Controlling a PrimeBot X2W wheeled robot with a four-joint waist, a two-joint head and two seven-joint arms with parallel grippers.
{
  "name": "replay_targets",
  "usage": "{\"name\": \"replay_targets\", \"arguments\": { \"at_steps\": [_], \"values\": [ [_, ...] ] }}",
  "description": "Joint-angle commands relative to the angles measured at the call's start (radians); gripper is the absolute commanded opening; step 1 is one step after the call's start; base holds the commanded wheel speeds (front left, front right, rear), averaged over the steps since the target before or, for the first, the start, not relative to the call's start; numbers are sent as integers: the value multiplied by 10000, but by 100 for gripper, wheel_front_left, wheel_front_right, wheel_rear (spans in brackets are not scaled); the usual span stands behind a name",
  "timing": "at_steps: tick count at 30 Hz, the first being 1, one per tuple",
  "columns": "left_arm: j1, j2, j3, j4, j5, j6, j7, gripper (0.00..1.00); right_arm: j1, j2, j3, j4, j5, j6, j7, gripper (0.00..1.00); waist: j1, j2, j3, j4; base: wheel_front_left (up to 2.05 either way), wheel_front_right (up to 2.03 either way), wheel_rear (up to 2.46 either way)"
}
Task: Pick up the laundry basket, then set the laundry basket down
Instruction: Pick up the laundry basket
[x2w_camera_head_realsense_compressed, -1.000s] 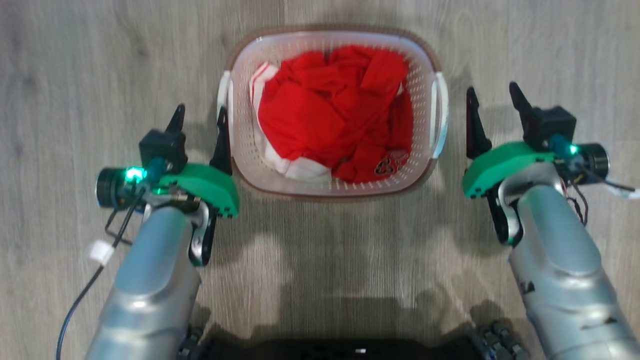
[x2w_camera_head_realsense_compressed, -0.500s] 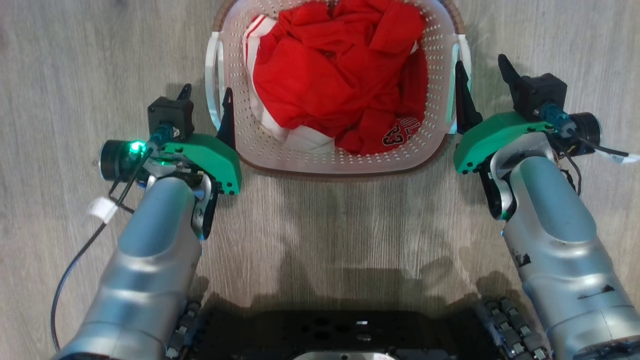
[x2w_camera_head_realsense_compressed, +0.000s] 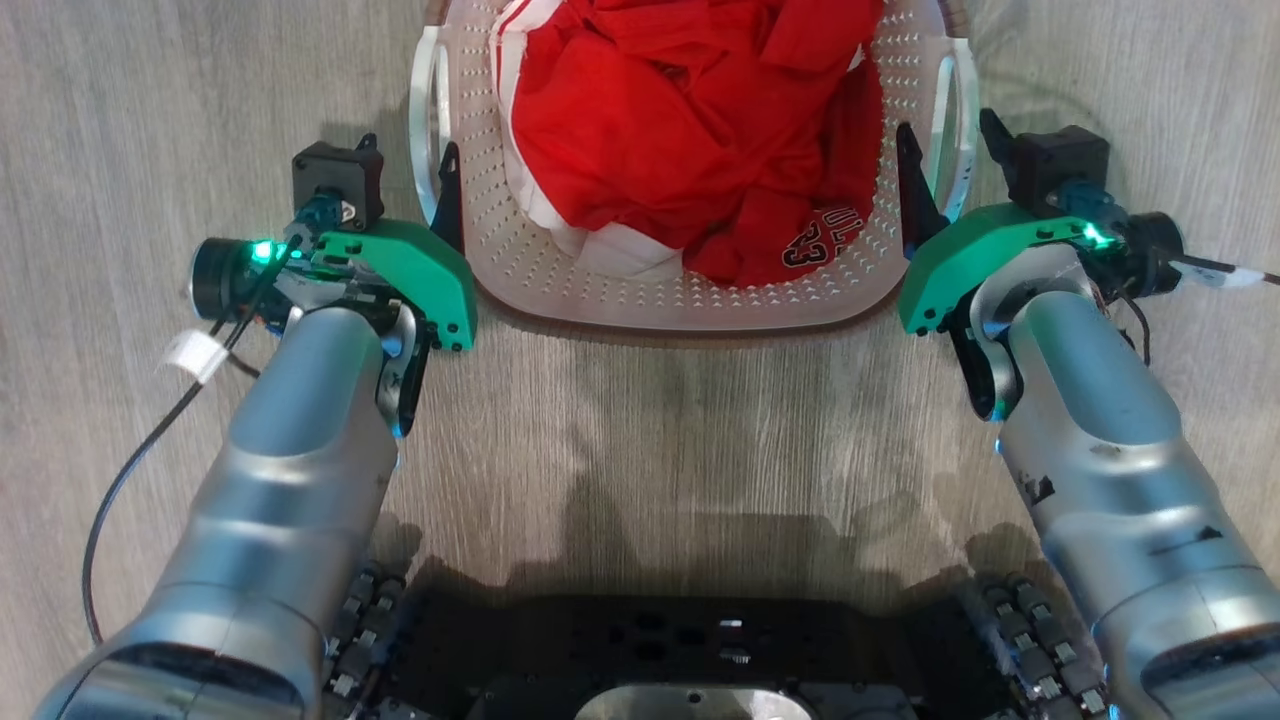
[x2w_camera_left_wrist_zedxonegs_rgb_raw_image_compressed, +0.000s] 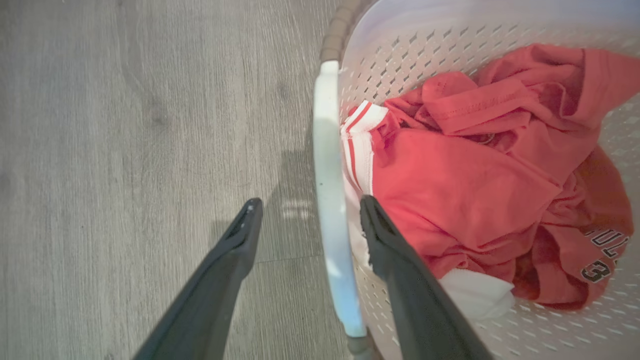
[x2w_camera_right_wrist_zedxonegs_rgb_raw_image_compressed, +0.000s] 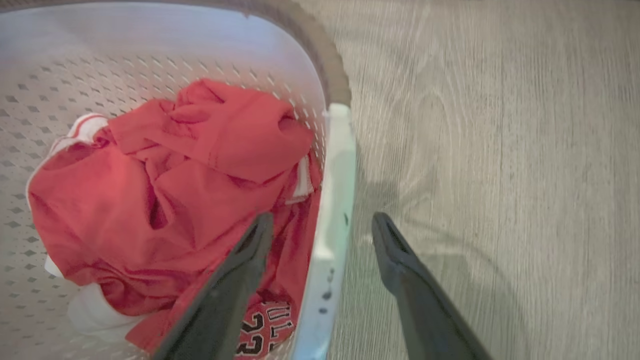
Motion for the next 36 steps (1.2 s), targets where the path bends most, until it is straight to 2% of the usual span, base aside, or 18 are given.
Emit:
{"name": "replay_targets", "arguments": {
  "at_steps": [1, 9, 14, 17, 19, 21, 22, 24, 25, 26, 27, 28, 36],
  "values": [
    [159, 239, 134, -49, -62, -37, -63, 100, 319, 153, 234, -36, 56, 27, -105, 100, -1, 0, 18, 9, 0, 0, 0],
    [-415, 239, -270, 712, -412, -183, -63, 100, -381, 153, 713, 1076, 408, 27, -105, 100, -1, 0, 212, 44, 0, 0, 0],
    [-781, 239, -815, 1199, -613, -537, -63, 100, -787, 153, 1029, 1576, 754, 27, -105, 100, -1, 0, 320, 75, 0, 0, 0],
    [-990, 239, -1094, 1350, -764, -537, -63, 88, -989, 153, 1215, 1773, 909, 27, -105, 100, -1, 0, 347, 80, 0, 0, 0],
    [-1092, 239, -1284, 1421, -856, -537, -63, 71, -1085, 153, 1340, 1872, 1027, 27, -105, 100, -1, 0, 356, 76, 0, 0, 0],
    [-1169, 239, -1472, 1504, -931, -546, -63, 48, -1162, 153, 1471, 1980, 1151, 27, -105, 100, -1, 0, 359, 61, 0, 0, 0],
    [-1203, 239, -1556, 1546, -979, -548, -63, 41, -1199, 153, 1531, 2042, 1226, 27, -105, 100, -1, 0, 358, 51, 0, 0, 0],
    [-1257, 239, -1729, 1635, -1073, -549, -63, 0, -1270, 153, 1675, 2190, 1372, 27, -105, 100, -1, 0, 348, 28, 0, 0, 0],
    [-1271, 239, -1817, 1681, -1128, -557, -63, 0, -1303, 153, 1745, 2286, 1451, 27, -105, 89, -1, 0, 337, 18, 0, 0, 0],
    [-1282, 239, -1904, 1728, -1191, -561, -63, 0, -1338, 153, 1808, 2387, 1541, 27, -105, 64, -1, 0, 323, 10, 0, 0, 0],
    [-1294, 239, -2068, 1793, -1321, -548, -63, 0, -1401, 153, 1916, 2525, 1717, 27, -105, 10, -1, 0, 277, 0, 0, 0, 0],
    [-1287, 239, -2150, 1808, -1392, -535, -63, 0, -1411, 153, 1967, 2536, 1805, 27, -105, 0, -1, 0, 237, -3, 0, 0, 0],
    [-890, 239, -2840, 2025, -2035, -524, -63, 0, -1204, 153, 2333, 3082, 2313, 27, -105, 0, -1, 0, -559, -14, 0, 0, 0]
  ]
}}
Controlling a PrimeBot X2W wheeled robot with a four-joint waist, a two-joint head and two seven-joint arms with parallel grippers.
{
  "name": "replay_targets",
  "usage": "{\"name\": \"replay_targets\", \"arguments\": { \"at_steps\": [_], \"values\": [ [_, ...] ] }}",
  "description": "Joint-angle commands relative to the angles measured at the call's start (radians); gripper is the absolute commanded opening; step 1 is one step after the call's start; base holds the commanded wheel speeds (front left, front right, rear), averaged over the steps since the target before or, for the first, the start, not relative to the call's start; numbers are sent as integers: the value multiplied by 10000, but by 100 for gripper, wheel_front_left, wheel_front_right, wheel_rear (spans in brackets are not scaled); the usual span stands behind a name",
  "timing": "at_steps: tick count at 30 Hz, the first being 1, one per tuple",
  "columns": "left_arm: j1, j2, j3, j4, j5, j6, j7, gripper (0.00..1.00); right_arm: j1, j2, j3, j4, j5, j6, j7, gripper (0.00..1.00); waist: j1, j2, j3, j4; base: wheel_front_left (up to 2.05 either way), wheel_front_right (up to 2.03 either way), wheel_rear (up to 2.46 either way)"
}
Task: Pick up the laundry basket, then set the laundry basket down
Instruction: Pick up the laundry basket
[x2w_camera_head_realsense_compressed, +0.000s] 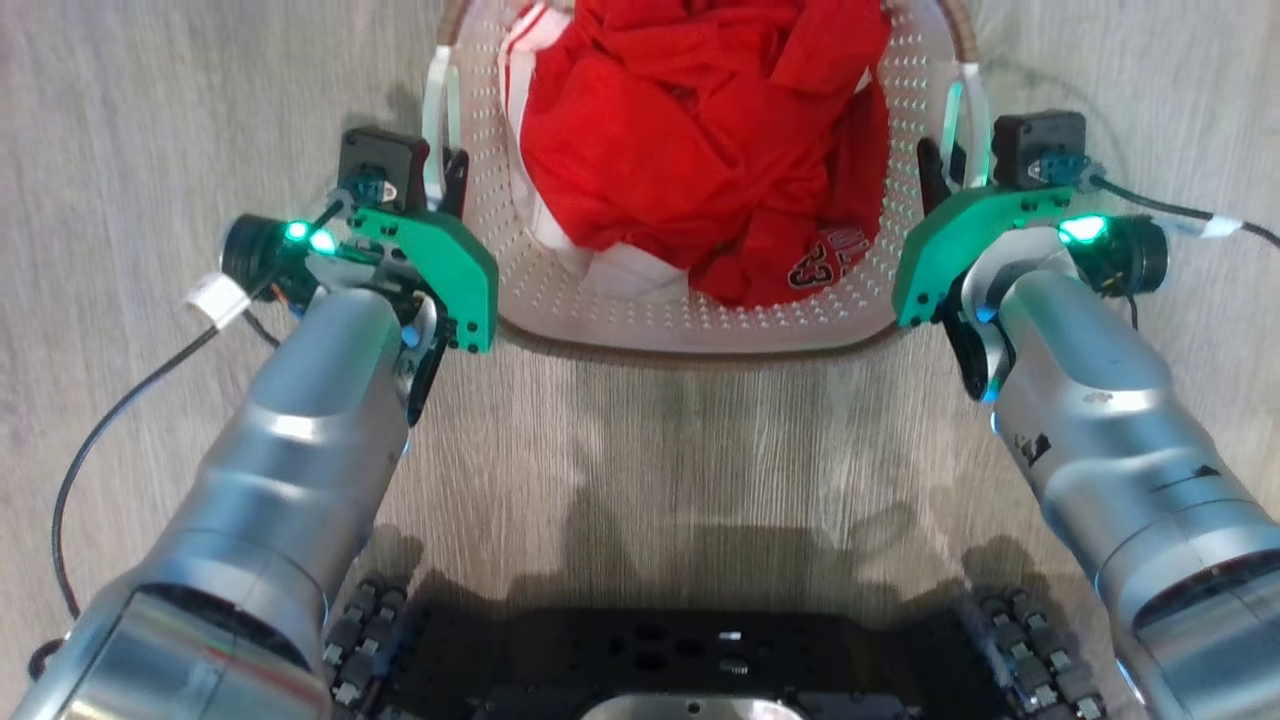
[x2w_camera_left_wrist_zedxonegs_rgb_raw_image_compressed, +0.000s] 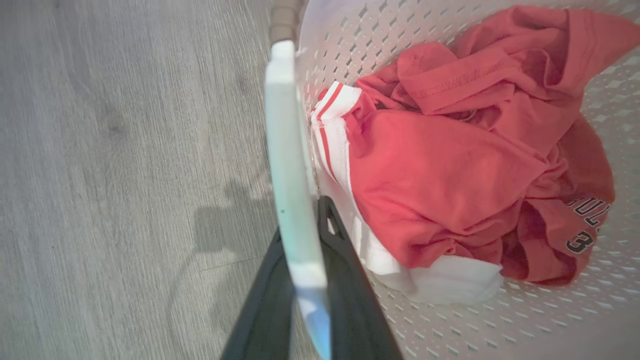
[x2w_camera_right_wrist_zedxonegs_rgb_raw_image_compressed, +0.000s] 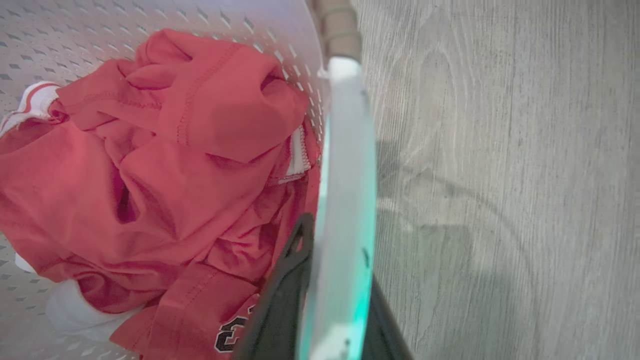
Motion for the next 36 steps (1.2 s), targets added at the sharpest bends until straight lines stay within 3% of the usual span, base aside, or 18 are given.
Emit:
{"name": "replay_targets", "arguments": {
  "at_steps": [1, 12, 26, 36],
  "values": [
    [538, 273, -55, 42, -145, 75, -49, 0, 572, 187, 289, 18, 115, 27, -113, 0, 0, 0, -452, -6, 0, 0, 0],
    [2063, 273, -1003, 255, -1395, 137, 517, 0, 1903, 187, 1019, 932, 1139, 27, 476, 0, 0, 0, -2870, -32, 0, 0, 0],
    [4191, 273, -1979, 440, -2677, 179, 1488, 0, 3978, 187, 2907, 352, 2481, 27, 1725, 0, 0, 0, -6433, -162, 0, 0, 0],
    [4978, 273, -2295, 784, -3055, 167, 1605, 0, 4849, 187, 4008, 0, 3243, 27, 2076, 0, 0, 0, -8075, -250, 0, 0, 0]
  ]
}}
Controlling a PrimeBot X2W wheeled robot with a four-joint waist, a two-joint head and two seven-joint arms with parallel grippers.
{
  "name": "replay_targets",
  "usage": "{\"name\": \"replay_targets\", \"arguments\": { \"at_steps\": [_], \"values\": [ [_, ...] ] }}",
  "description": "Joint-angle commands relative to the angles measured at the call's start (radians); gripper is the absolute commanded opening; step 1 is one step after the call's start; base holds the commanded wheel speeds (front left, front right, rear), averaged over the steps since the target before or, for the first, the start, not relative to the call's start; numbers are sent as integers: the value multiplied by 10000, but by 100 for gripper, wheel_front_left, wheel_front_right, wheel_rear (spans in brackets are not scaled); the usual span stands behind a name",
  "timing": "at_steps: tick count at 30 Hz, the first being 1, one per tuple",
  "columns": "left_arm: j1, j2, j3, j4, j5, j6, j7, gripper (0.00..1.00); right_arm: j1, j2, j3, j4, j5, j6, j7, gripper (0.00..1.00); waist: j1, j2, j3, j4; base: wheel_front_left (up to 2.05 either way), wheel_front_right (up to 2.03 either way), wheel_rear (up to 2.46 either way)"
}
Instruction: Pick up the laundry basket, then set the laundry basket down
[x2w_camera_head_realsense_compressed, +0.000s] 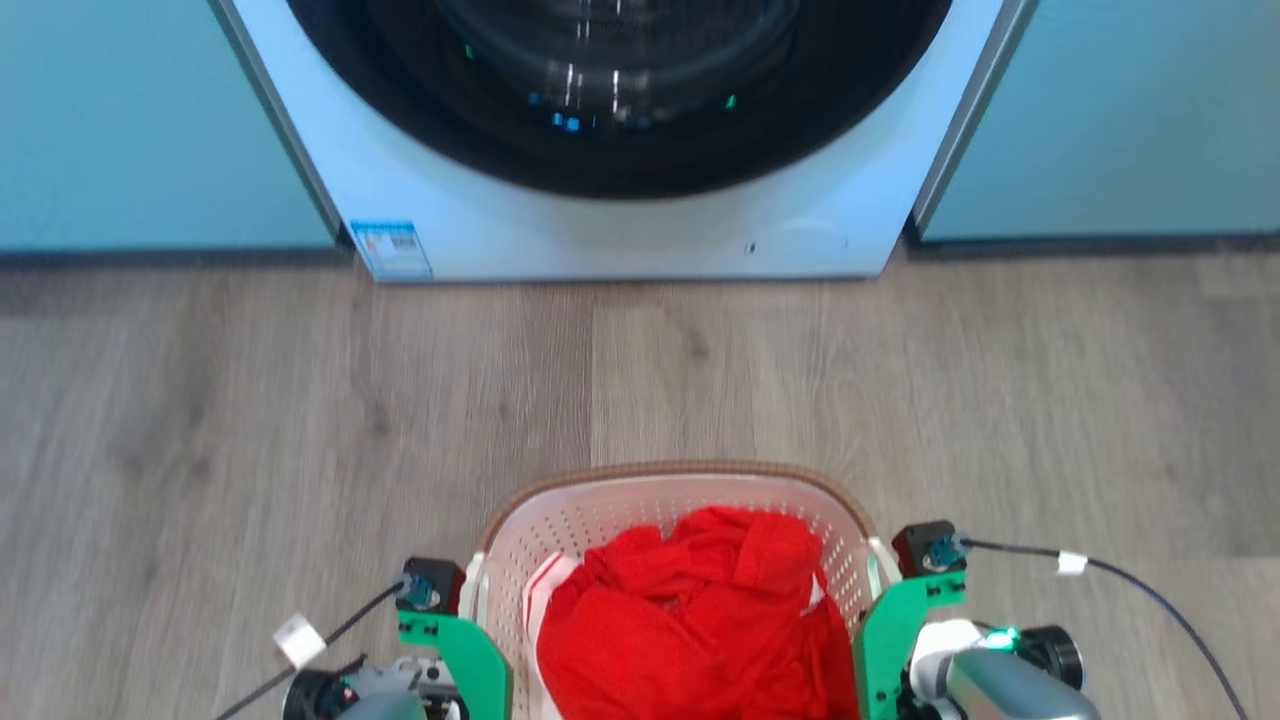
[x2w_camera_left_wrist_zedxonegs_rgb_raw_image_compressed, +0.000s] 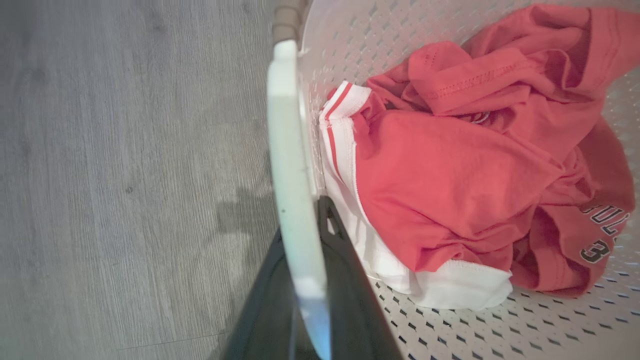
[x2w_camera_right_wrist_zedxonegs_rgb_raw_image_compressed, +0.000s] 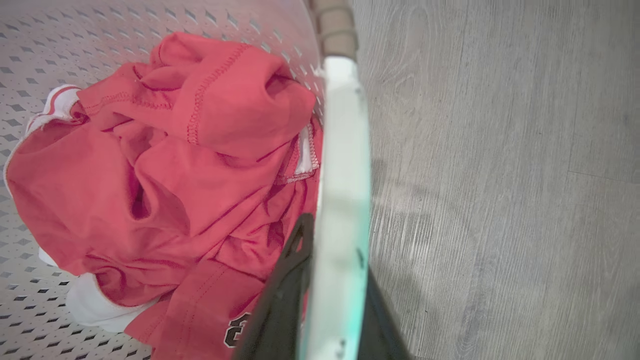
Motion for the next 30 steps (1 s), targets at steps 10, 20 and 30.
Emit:
{"name": "replay_targets", "arguments": {
  "at_steps": [10, 20, 30],
  "values": [
    [12, 315, -71, 158, -226, 39, 22, 0, 214, 57, 809, -144, 605, 27, -53, 0, 1, -1, -1077, -33, 0, 0, 0],
    [16, 315, -332, 271, -254, -9, 304, 0, 243, 57, 1243, -28, 1026, 27, 156, 0, 1, -1, -1286, -29, 0, 0, 0],
    [-51, 315, -453, 350, -338, -31, 364, 0, 160, 57, 1571, 100, 1314, 27, 99, 0, 1, -1, -1312, -35, 0, 0, 0]
  ]
}}
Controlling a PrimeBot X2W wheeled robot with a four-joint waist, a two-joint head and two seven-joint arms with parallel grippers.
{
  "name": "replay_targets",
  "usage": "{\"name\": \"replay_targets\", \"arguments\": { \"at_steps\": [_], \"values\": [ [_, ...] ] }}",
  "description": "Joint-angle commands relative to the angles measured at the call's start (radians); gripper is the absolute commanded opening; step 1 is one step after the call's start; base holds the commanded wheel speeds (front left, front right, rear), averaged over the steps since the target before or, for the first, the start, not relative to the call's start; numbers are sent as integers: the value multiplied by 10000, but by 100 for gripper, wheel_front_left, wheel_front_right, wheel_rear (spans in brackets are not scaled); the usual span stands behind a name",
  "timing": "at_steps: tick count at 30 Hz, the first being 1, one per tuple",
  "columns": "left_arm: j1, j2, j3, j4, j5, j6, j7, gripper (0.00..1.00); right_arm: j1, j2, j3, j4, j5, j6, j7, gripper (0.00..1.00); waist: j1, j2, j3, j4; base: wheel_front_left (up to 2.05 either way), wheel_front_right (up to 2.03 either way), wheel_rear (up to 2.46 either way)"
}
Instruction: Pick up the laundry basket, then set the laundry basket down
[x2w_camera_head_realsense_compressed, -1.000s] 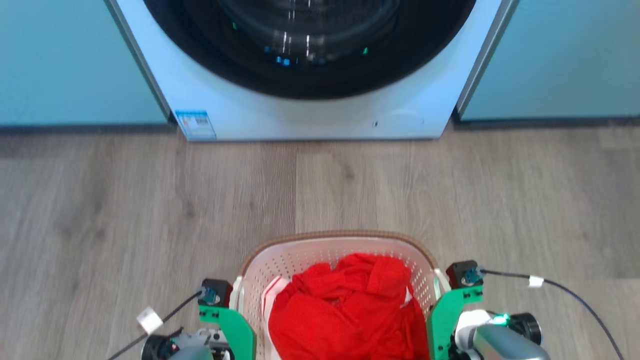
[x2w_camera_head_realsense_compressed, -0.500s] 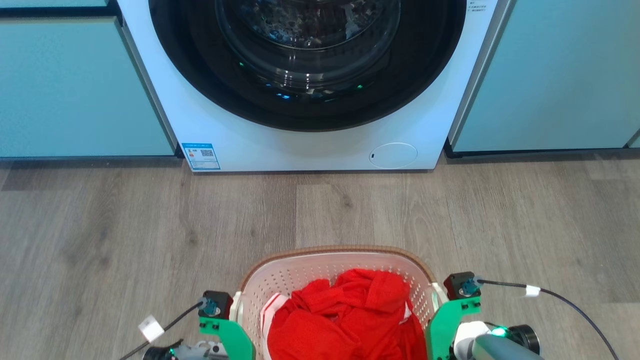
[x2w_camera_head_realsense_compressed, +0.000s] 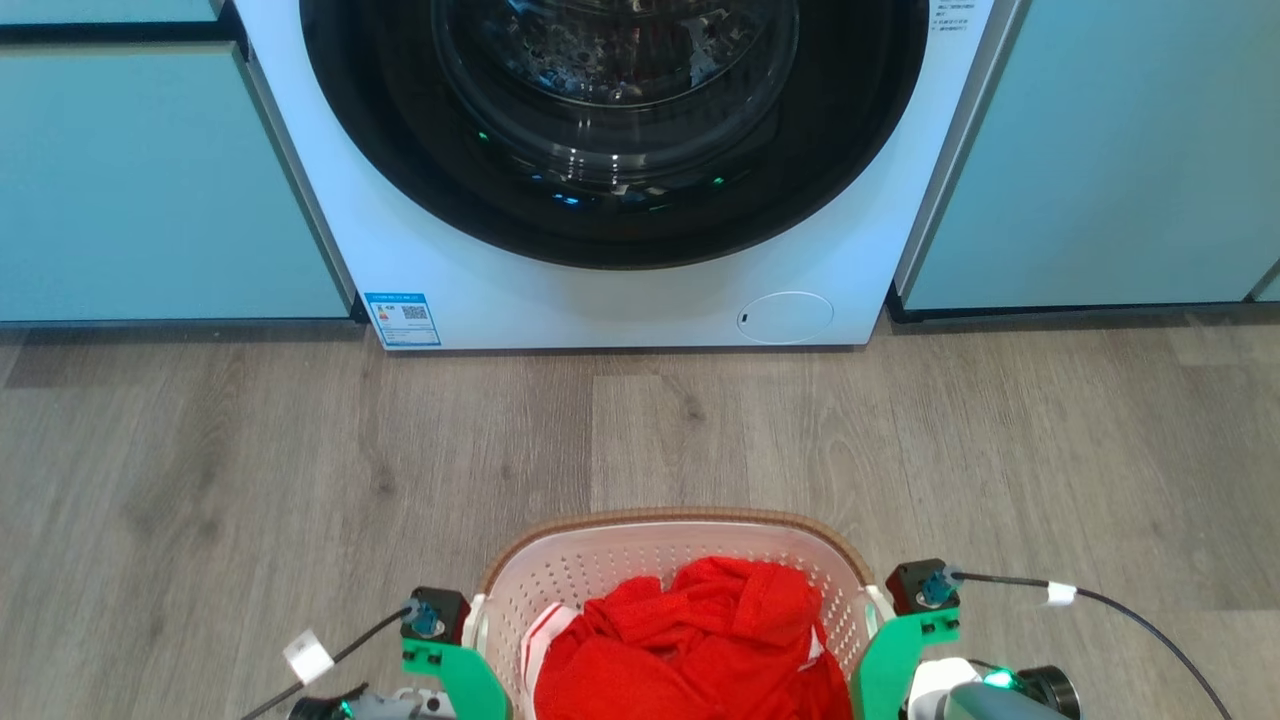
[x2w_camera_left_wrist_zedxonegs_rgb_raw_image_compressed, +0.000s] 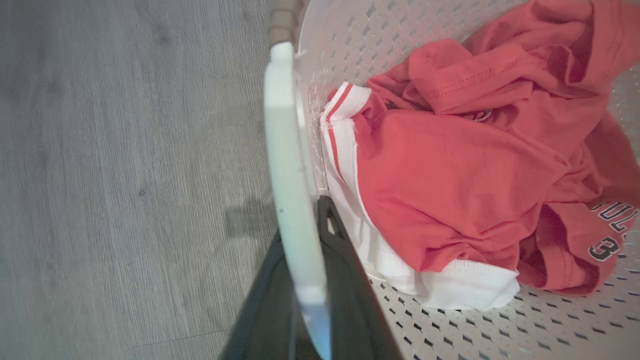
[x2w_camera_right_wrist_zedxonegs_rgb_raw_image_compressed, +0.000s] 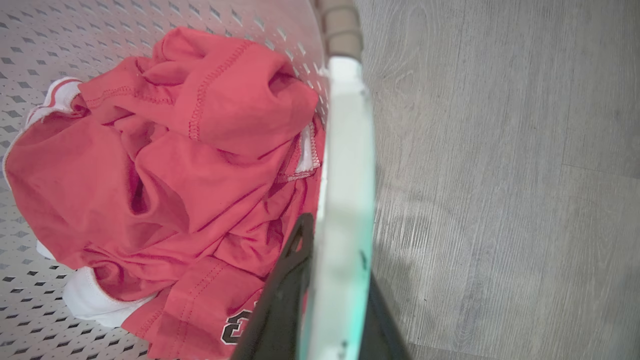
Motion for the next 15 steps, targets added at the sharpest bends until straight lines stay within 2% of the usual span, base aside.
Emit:
{"name": "replay_targets", "arguments": {
  "at_steps": [1, 15],
  "values": [
    [-352, 309, 182, 33, -80, 58, -31, 0, -149, 55, 183, -123, -3, 29, -157, 0, 1, 1, 8, 0, 0, 0, 0],
    [-334, 309, -9, 86, -168, 56, -18, 0, -210, 55, 541, 4, 253, 29, -260, 0, 1, 1, 11, 6, 0, 0, 0]
  ]
}}
